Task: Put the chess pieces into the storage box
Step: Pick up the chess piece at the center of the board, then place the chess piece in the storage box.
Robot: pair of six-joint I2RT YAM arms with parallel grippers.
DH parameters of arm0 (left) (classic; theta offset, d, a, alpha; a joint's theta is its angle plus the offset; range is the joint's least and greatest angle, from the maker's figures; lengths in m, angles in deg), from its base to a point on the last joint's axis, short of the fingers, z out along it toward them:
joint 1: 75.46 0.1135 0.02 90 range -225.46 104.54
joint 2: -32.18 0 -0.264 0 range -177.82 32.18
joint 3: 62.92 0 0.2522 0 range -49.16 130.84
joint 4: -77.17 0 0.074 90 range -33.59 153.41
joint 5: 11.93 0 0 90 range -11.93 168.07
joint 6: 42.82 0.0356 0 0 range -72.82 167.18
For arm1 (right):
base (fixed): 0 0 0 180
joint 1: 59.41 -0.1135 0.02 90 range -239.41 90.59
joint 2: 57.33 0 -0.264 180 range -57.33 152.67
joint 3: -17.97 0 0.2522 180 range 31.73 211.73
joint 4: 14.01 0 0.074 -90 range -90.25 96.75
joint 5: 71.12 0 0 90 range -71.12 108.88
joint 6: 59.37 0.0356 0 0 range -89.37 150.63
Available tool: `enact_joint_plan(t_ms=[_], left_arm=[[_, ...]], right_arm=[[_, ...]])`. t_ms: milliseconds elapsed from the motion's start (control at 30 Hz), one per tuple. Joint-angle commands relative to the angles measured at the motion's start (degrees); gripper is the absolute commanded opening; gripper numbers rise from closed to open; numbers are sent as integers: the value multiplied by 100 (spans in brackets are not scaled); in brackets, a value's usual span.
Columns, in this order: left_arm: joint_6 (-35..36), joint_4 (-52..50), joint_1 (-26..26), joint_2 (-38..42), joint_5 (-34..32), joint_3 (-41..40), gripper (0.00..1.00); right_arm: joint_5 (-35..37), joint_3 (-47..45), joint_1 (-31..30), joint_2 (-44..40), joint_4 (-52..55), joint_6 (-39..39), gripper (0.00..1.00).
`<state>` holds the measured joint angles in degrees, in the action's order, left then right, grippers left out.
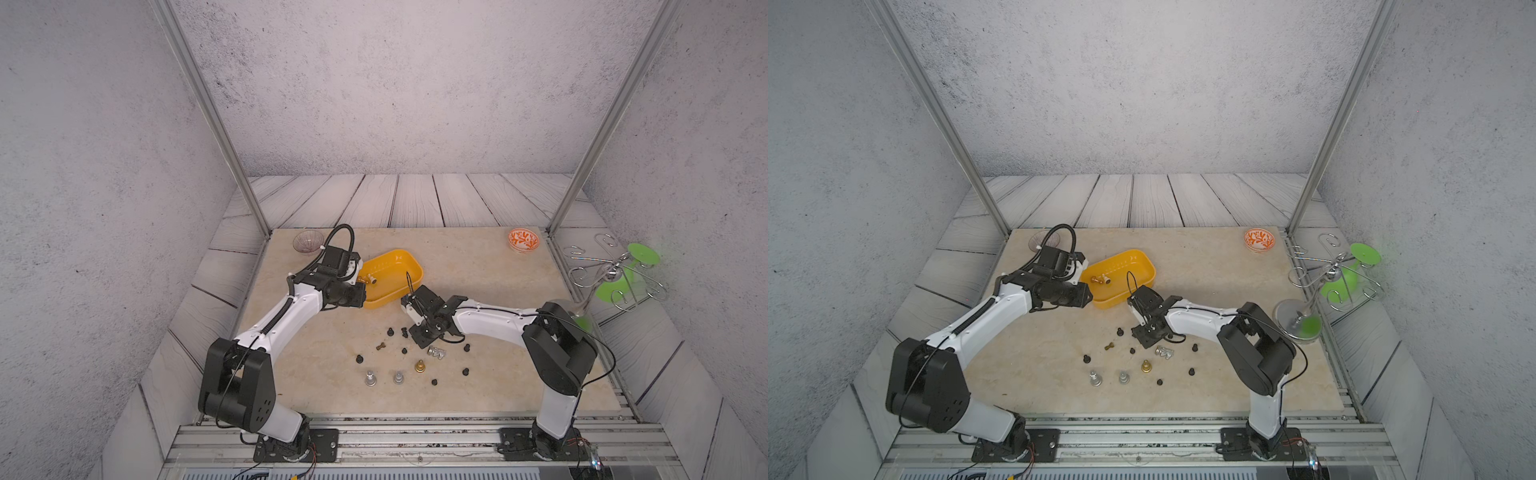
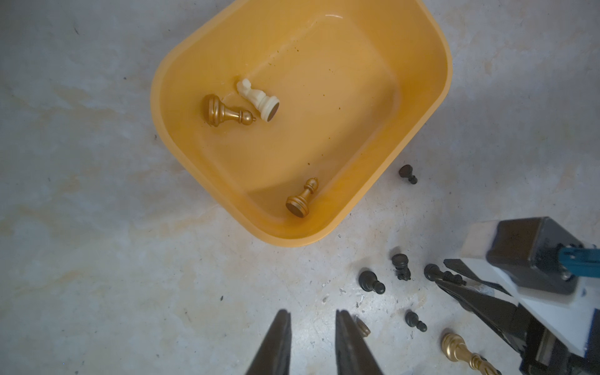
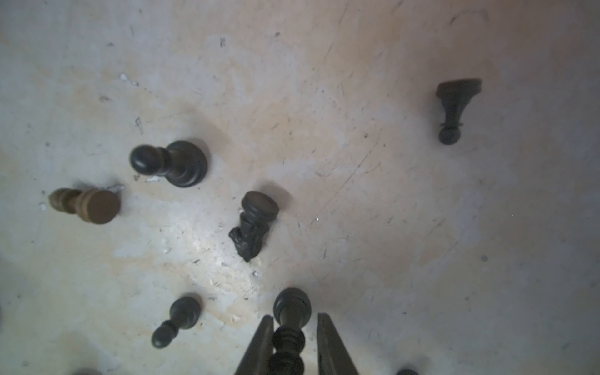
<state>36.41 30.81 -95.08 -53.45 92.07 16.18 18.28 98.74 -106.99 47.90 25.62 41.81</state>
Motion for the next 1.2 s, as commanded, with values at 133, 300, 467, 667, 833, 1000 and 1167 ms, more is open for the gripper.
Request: enact_joint_plan(t_ms=[133,300,467,667,833,1000,1167], left_arm=[[-37,26,46,159,59,-86,28],[-33,43,46,175,56,-137,28],[-35,61,46,148,68,-137,28],[-35,50,46,168,77,-136,28],[-27,26,46,228,77,-158,28],[-31,-2,46,306,85,-191,28],[-26,-32,46,410,77,-228,28]], right_arm=[[60,190,-33,150,69,40,22],[51,173,-33,79,55,27,18],[69,246,-27,-50,108,-6,14],[69,498,-24,-227,299,-130,13],[113,1016,2,-346,598,-436,13],[40,1599,51,-327,764,-691,13],[-113,2215,141,-23,820,-969,13]])
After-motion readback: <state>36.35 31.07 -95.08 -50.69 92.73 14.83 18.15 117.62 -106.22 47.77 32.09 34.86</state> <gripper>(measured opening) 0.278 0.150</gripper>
